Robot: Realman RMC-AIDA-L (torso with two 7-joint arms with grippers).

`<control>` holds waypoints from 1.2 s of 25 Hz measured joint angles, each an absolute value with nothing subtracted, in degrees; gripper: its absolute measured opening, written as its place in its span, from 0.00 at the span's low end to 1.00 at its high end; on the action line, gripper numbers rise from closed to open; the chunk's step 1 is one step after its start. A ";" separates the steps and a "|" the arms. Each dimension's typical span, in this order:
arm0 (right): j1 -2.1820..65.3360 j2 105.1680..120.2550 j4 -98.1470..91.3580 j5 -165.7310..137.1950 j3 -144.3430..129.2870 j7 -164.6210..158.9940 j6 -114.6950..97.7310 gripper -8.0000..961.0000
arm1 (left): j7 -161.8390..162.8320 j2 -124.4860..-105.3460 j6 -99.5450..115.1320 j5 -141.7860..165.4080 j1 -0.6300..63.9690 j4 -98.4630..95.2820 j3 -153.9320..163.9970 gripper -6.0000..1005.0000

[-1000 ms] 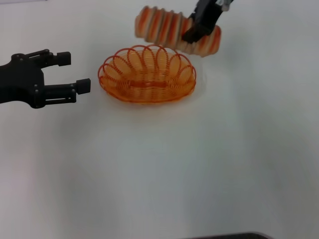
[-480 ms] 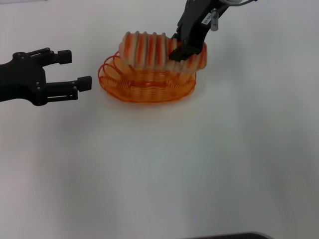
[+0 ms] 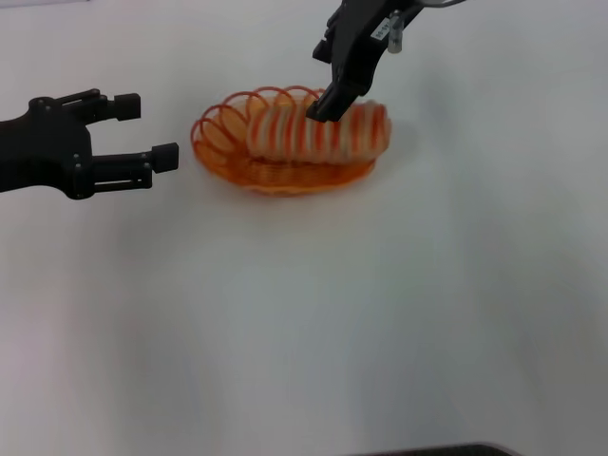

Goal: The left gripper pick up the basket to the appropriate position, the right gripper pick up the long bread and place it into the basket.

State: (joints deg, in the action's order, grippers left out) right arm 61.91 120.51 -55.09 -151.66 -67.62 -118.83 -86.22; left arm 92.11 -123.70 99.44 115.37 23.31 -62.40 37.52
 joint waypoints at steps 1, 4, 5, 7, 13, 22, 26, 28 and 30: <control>61.90 120.51 -55.09 -151.57 -67.64 -118.81 -85.89 0.69 | 92.11 -123.69 99.43 115.37 23.35 -62.38 37.53 0.87; 61.45 120.44 -55.11 -150.32 -67.60 -118.64 -84.21 0.84 | 91.84 -123.68 99.44 115.44 23.47 -62.27 37.53 0.87; 61.00 120.34 -55.19 -149.29 -67.40 -118.52 -83.30 0.84 | 91.54 -123.67 99.45 115.49 23.52 -62.14 37.54 0.87; 59.62 119.98 -55.56 -145.70 -66.43 -117.91 -81.40 0.85 | 90.83 -123.64 99.45 115.55 23.62 -61.42 37.53 0.87; 52.49 118.39 -56.08 -130.07 -56.50 -109.56 -81.39 0.85 | 89.86 -123.41 99.39 115.74 24.11 -60.00 38.08 0.87; 37.04 118.58 -56.10 -119.32 -51.68 -98.37 -91.60 0.85 | 88.06 -123.02 98.70 119.86 24.54 -56.74 39.47 0.87; 31.76 118.79 -56.12 -119.23 -50.48 -94.31 -93.84 0.85 | 87.79 -122.96 97.75 121.16 24.34 -56.28 39.24 0.87; 29.63 118.86 -56.10 -119.17 -49.20 -92.09 -94.47 0.85 | 87.69 -122.98 97.69 121.24 24.01 -56.27 39.20 0.87; 27.34 118.96 -55.96 -119.13 -47.63 -89.51 -94.87 0.85 | 87.67 -123.07 97.65 121.26 23.72 -56.24 39.12 0.87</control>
State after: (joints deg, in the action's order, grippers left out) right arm 27.34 118.96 -55.96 -119.13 -47.63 -89.51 -94.87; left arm 87.67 -123.07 97.65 121.26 23.71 -56.24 39.12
